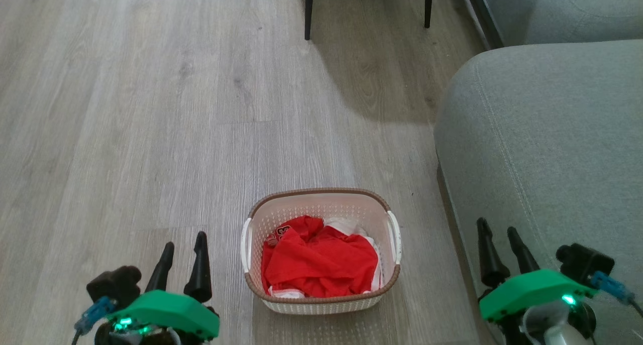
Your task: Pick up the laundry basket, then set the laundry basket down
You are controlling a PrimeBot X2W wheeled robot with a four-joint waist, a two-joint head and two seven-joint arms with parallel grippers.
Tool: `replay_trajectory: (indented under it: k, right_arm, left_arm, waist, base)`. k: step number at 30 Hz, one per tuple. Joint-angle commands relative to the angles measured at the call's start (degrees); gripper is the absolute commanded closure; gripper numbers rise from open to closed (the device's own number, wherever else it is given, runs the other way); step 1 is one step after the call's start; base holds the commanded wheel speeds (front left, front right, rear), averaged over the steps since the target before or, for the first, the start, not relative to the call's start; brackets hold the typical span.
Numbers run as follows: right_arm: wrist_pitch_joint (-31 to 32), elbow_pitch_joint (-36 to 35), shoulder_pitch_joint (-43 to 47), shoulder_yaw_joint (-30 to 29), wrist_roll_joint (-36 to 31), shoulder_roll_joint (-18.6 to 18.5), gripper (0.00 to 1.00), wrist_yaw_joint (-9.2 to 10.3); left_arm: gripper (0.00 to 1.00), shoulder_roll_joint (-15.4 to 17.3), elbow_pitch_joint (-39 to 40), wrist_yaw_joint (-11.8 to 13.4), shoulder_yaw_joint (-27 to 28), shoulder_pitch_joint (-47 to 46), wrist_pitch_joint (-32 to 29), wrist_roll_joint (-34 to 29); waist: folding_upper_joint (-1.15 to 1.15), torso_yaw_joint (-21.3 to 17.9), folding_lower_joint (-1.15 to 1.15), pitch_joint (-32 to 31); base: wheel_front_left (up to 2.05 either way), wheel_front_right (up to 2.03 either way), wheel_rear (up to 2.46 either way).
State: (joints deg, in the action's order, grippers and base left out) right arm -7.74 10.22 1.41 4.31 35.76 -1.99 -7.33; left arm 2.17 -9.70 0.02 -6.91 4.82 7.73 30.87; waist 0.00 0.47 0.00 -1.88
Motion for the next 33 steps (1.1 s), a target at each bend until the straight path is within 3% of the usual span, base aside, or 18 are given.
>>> replay_trajectory:
  k: [1, 33]
  right_arm:
    - [-0.86, -2.26, -1.07, 1.36, -1.6, -0.61, 0.0, -0.11]
    - [-6.23, -3.6, -0.17, 5.93, -22.88, -0.84, 0.0, -0.15]
  left_arm:
    - [0.0, 0.59, 2.45, 0.28, 0.8, -1.12, 0.86, -1.69]
    - [0.0, 0.69, 4.09, 2.7, -0.39, 1.95, 6.24, -23.86]
  waist:
    - [0.0, 0.01, 0.0, -0.03]
    - [0.0, 0.12, 0.0, -0.12]
  base:
    - [0.0, 0.0, 0.0]
    - [0.0, 0.0, 0.0]
